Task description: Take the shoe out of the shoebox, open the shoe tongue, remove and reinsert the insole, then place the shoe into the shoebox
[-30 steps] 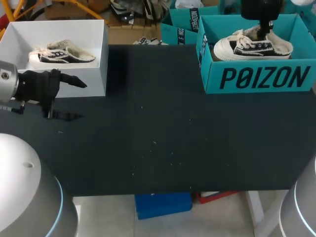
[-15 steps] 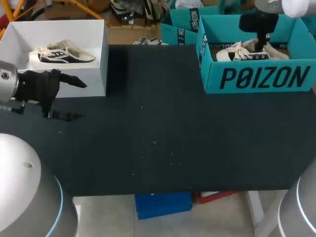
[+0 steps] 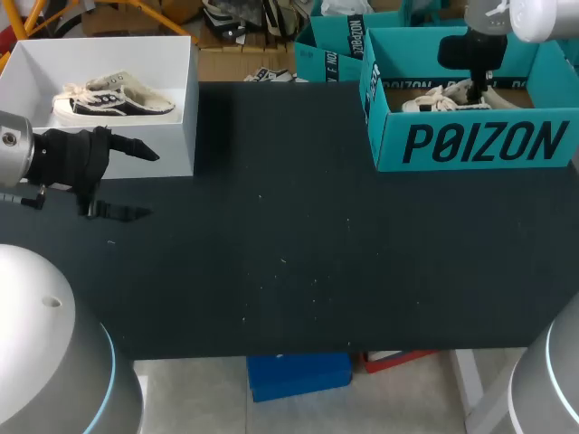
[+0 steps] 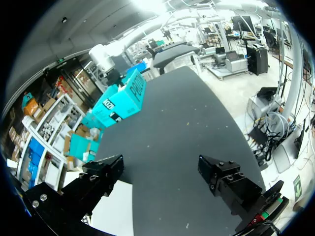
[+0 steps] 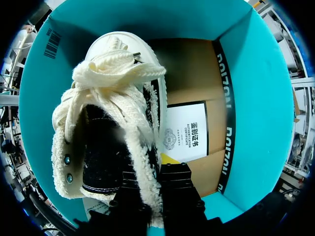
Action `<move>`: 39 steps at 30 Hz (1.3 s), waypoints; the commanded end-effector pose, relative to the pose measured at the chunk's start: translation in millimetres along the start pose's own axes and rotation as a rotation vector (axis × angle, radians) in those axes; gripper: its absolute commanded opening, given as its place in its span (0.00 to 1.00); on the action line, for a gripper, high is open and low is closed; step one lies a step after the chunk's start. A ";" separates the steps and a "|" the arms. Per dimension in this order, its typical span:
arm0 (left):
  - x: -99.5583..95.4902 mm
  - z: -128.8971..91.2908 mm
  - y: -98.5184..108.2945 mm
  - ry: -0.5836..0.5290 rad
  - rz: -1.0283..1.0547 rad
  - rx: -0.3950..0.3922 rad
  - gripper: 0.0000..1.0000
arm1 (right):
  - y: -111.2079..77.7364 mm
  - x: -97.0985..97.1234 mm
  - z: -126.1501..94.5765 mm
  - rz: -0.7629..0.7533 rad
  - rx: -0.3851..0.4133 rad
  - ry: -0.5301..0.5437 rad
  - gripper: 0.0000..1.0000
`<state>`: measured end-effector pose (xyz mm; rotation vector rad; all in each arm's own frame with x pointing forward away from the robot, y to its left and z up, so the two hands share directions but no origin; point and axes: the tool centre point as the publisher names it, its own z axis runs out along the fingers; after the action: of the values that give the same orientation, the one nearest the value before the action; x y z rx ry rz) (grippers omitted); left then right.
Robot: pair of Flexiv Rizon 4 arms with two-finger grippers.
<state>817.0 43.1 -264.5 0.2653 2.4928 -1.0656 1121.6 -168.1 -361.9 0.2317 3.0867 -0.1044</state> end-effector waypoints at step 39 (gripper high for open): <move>1.8 0.3 0.1 -0.005 0.002 -0.002 1.00 | -5.9 1.4 -64.9 0.022 0.078 -0.065 0.29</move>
<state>817.0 43.1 -264.5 0.2653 2.4928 -1.0656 1132.8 -172.5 -324.7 0.2595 3.0387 -0.2168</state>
